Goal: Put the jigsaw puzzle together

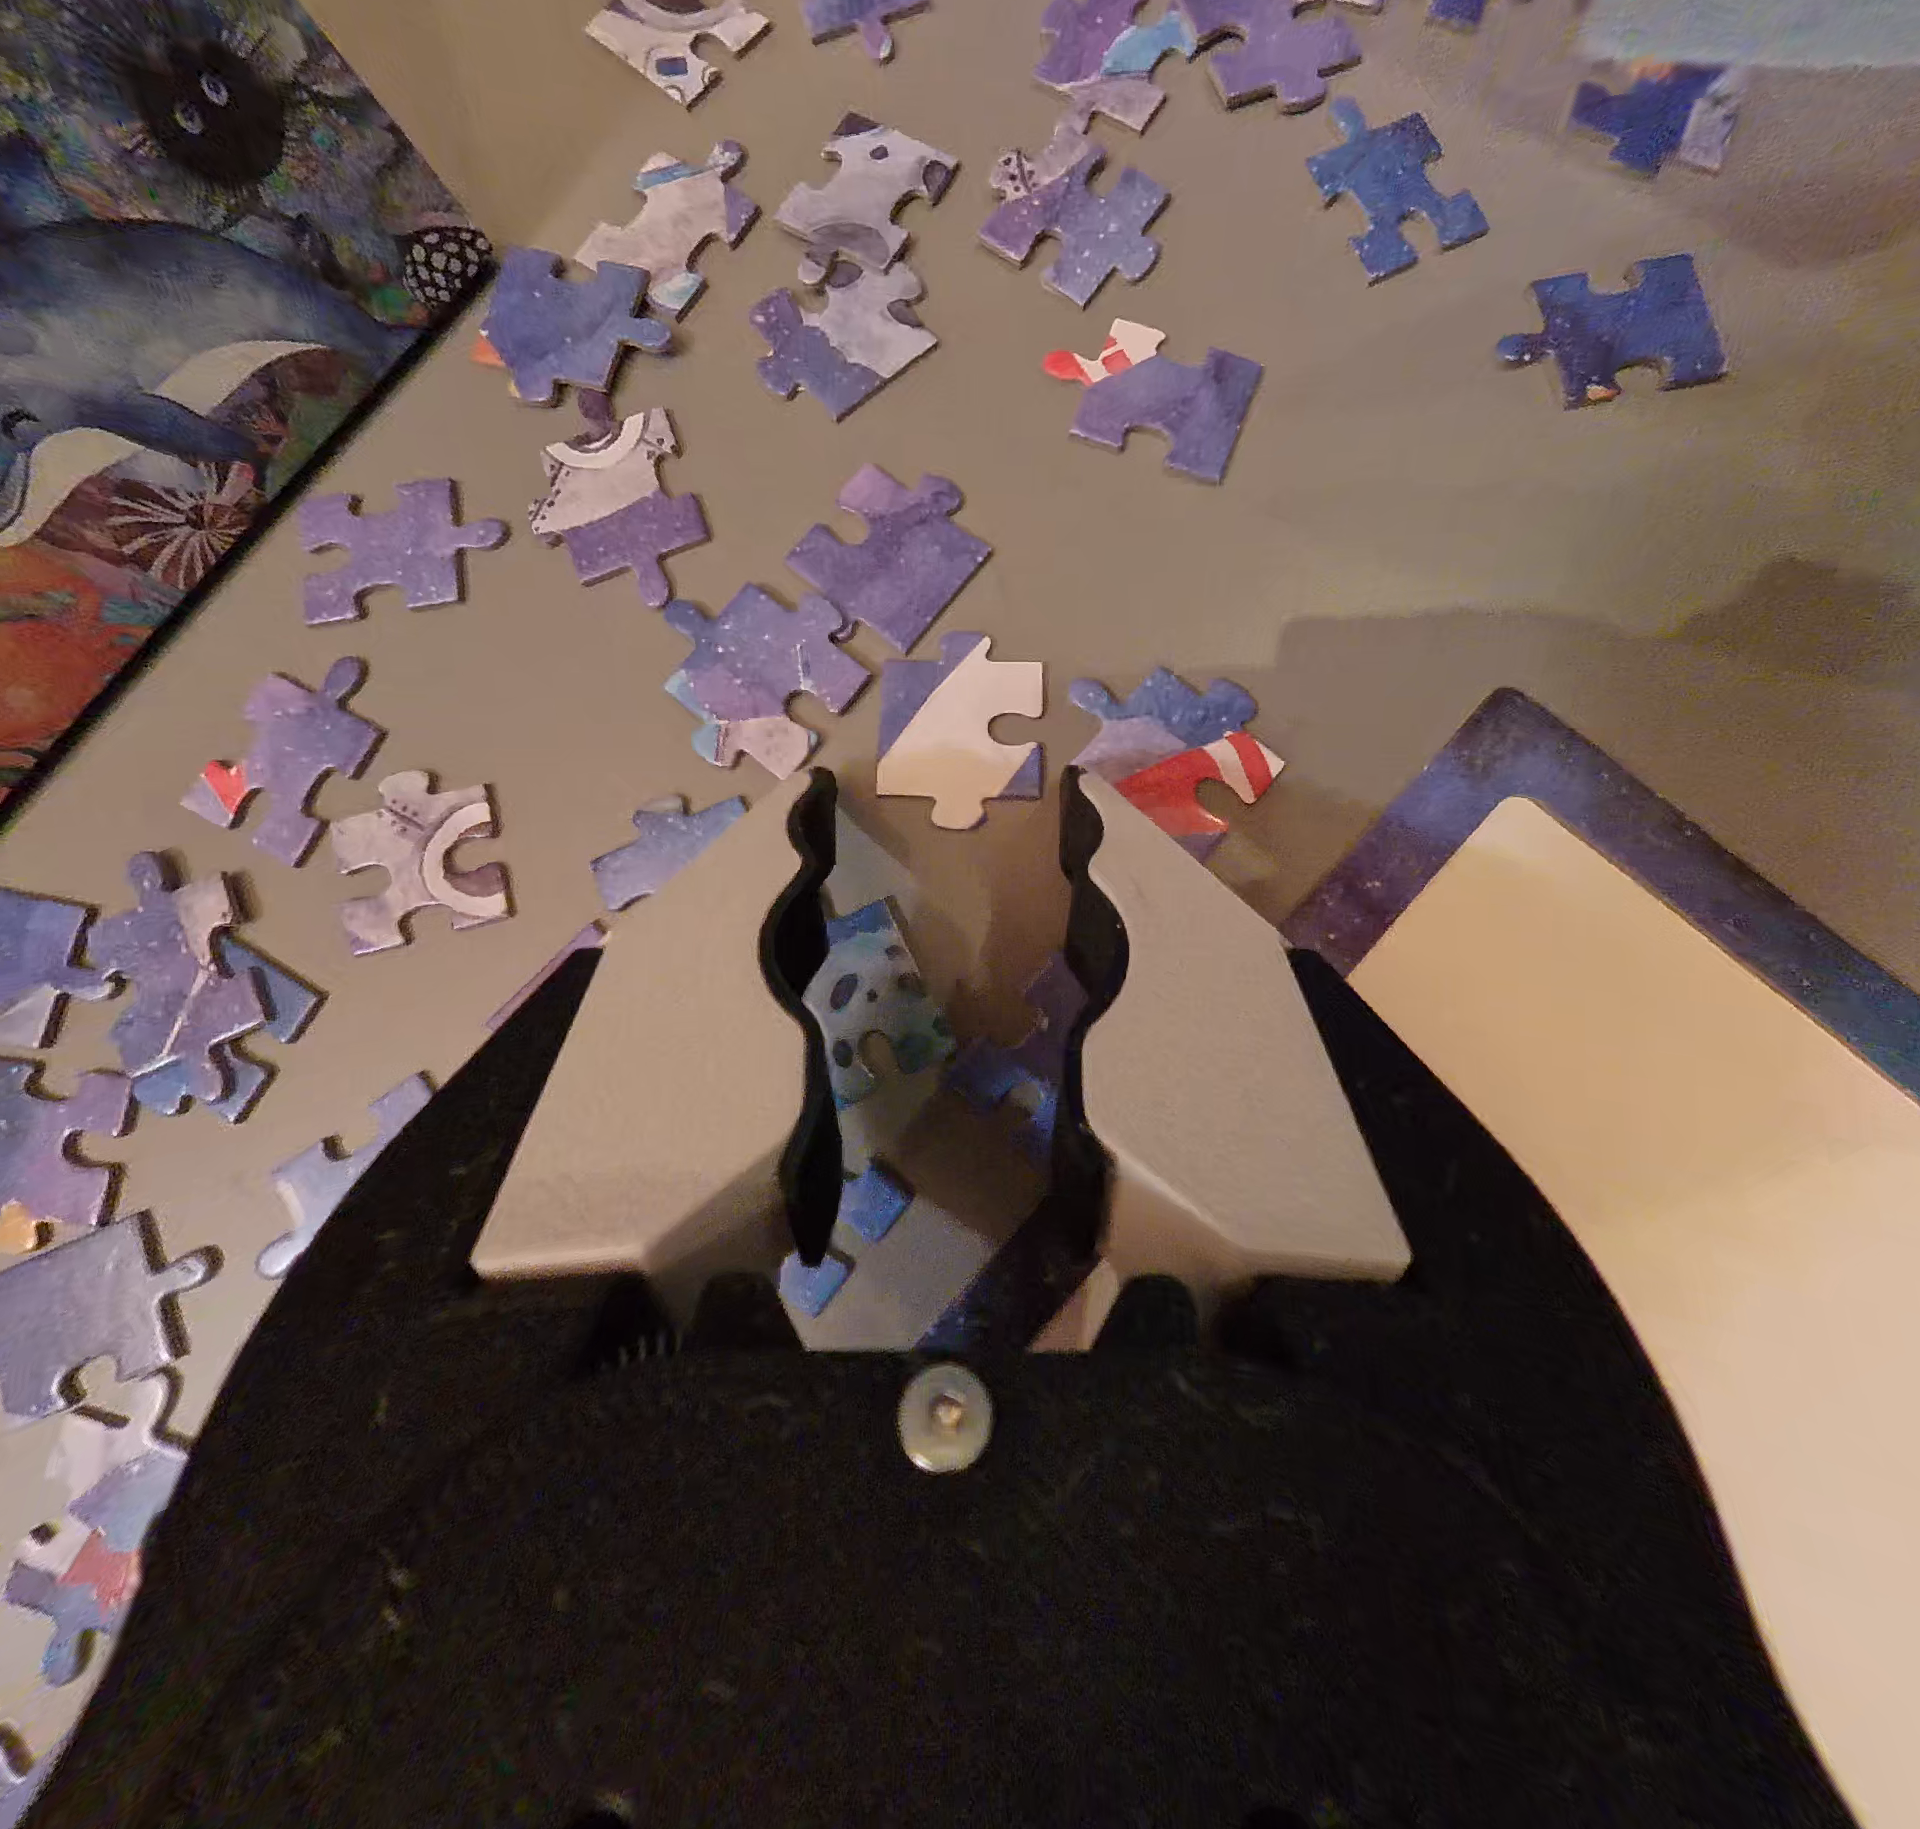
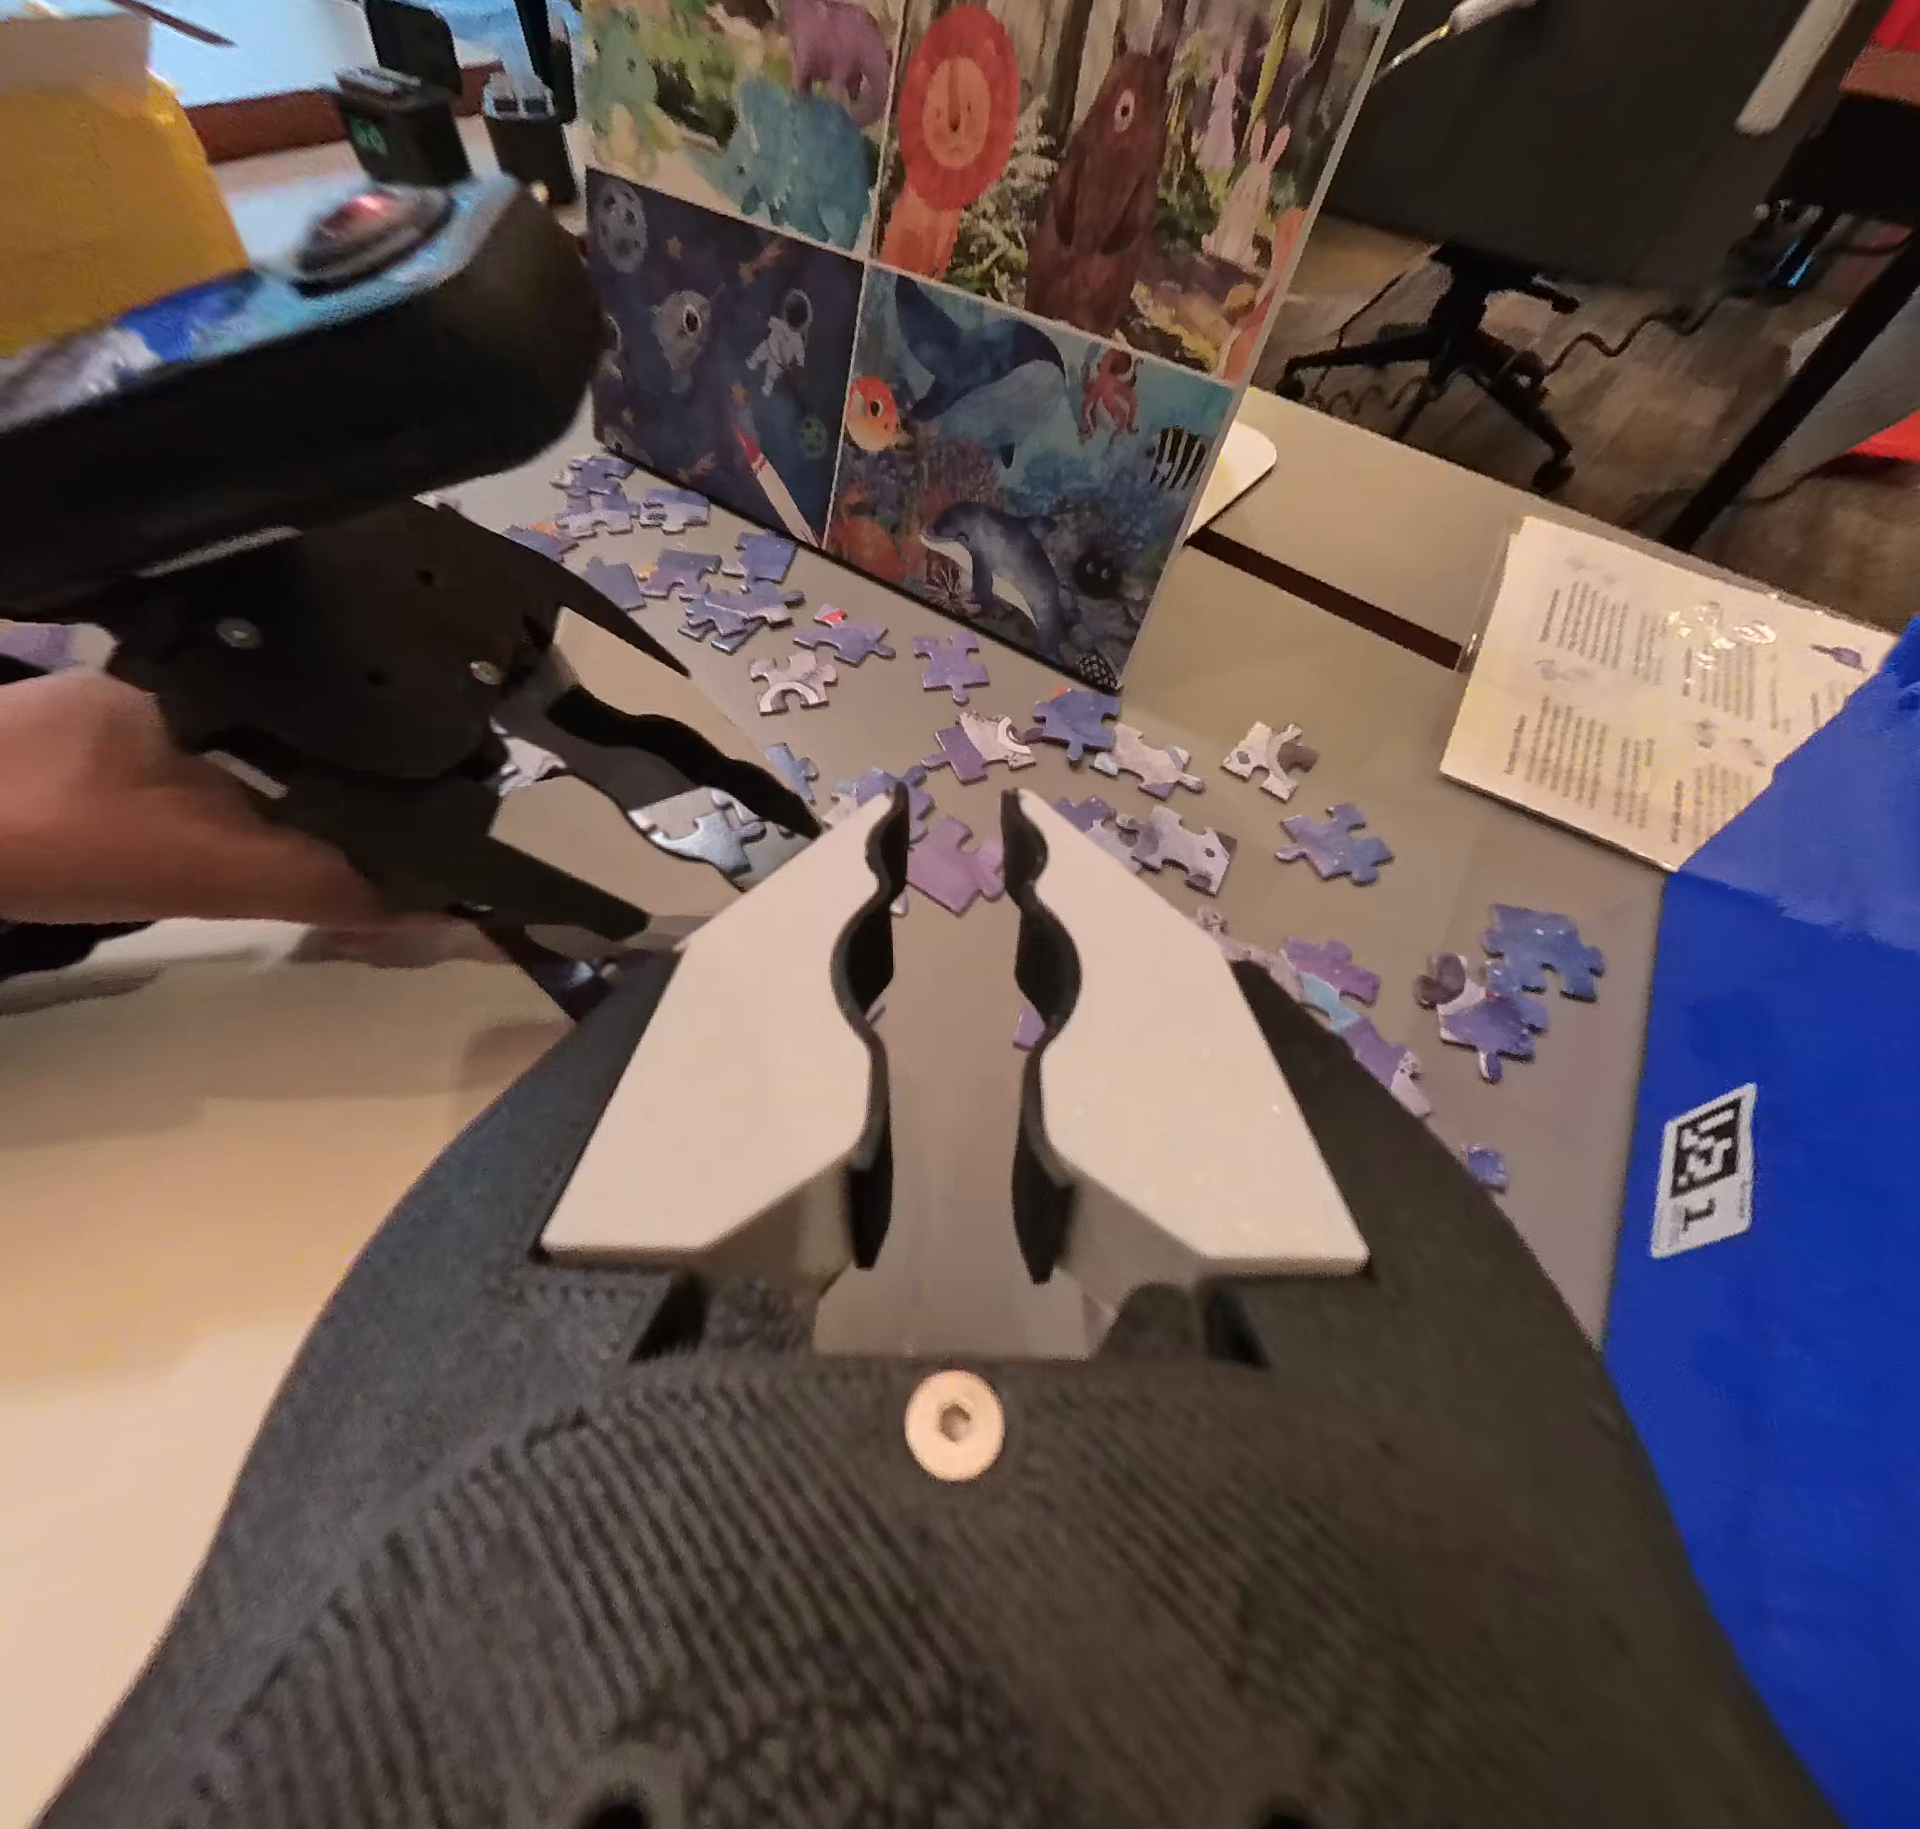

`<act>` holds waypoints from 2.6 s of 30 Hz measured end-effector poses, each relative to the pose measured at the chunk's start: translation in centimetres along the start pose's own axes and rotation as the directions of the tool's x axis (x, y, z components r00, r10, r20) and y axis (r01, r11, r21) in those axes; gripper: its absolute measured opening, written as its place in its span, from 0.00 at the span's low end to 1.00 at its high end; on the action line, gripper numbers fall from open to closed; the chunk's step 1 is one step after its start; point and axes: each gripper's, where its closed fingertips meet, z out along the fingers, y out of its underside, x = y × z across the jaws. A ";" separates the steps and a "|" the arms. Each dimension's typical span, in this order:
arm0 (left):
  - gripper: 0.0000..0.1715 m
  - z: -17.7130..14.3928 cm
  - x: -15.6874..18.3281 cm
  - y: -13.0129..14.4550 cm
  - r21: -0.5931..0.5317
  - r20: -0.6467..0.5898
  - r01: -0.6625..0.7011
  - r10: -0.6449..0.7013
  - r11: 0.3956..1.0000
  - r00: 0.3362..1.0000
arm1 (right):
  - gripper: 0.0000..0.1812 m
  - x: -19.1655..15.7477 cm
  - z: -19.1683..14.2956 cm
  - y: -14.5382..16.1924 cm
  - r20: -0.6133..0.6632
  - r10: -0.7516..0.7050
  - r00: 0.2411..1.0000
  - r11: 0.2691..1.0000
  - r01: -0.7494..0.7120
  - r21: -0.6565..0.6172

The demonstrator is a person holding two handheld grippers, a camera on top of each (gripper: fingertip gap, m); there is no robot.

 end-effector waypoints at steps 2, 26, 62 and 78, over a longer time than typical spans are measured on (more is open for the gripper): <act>0.20 0.1 0.4 -0.1 -0.016 -0.045 0.016 -0.017 1.000 0.999 | 0.09 -0.1 -0.4 -0.6 0.000 -0.004 1.000 1.000 0.004 0.019; 0.18 -11.1 19.1 10.2 0.150 -0.548 -0.501 0.494 0.852 0.675 | 0.08 0.0 -0.2 -0.1 -0.032 -0.047 0.998 0.999 0.046 -0.006; 0.22 -10.5 19.9 10.6 0.136 -0.500 -0.446 0.450 0.885 0.740 | 0.08 -0.1 0.3 0.6 -0.019 -0.037 0.999 0.999 0.037 -0.029; 0.22 -10.1 20.3 10.2 0.142 -0.486 -0.445 0.454 0.884 0.747 | 0.08 -0.1 0.4 0.6 -0.018 -0.041 0.999 0.999 0.040 -0.029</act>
